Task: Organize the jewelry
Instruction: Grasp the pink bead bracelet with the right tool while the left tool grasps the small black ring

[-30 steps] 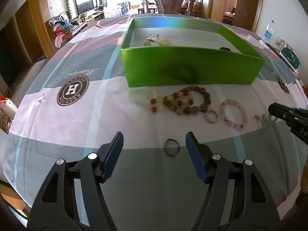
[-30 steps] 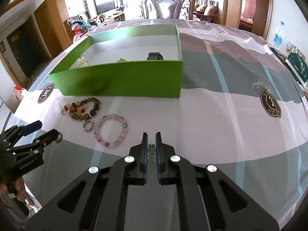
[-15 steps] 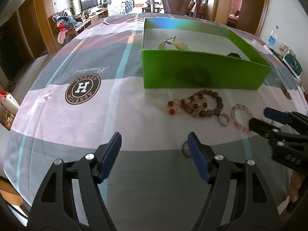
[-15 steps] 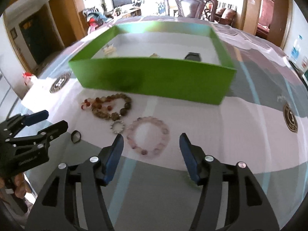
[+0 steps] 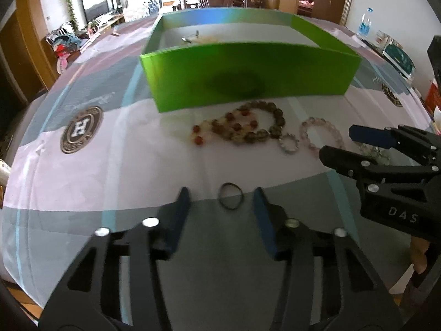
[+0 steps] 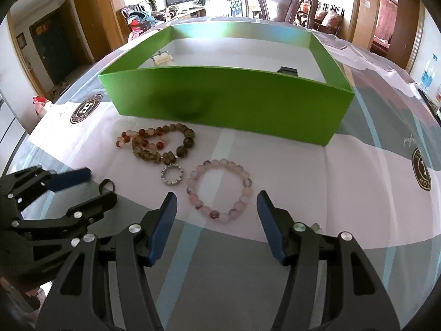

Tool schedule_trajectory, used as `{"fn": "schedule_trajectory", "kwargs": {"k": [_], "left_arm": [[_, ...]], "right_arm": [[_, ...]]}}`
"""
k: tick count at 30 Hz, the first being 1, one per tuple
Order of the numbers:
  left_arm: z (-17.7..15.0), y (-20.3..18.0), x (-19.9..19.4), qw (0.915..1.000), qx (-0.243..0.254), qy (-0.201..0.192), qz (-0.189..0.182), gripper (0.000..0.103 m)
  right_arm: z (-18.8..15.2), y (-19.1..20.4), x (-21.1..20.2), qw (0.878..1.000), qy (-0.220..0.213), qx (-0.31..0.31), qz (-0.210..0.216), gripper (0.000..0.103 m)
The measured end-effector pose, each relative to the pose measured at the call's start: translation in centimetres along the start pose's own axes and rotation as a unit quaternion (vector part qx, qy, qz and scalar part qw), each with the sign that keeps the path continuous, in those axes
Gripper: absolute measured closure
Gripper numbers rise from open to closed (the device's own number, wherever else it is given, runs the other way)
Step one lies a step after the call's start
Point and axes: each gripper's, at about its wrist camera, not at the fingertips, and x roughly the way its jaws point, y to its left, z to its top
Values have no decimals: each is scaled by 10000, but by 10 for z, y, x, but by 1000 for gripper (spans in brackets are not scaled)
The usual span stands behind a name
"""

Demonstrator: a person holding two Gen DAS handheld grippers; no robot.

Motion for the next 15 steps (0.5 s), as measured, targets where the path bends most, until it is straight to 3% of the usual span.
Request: {"fn": "schedule_trajectory", "kwargs": {"k": [1, 3, 5, 10, 13, 15], "left_arm": [[1, -1, 1, 10000, 6, -9, 4, 60], [2, 0, 2, 10000, -8, -34, -11, 75], [4, -1, 2, 10000, -7, -50, -9, 83], [3, -1, 1, 10000, -2, -58, 4, 83], [3, 1, 0, 10000, -27, -48, 16, 83], [4, 2, 0, 10000, -55, -42, 13, 83]], "right_arm": [[-1, 1, 1, 10000, 8, 6, -4, 44], [0, 0, 3, 10000, 28, 16, 1, 44], [1, 0, 8, 10000, 50, 23, 19, 44], [4, 5, 15, 9999, 30, -80, -82, 45], [3, 8, 13, 9998, -16, -188, -103, 74], [3, 7, 11, 9998, 5, -190, -28, 84]]}}
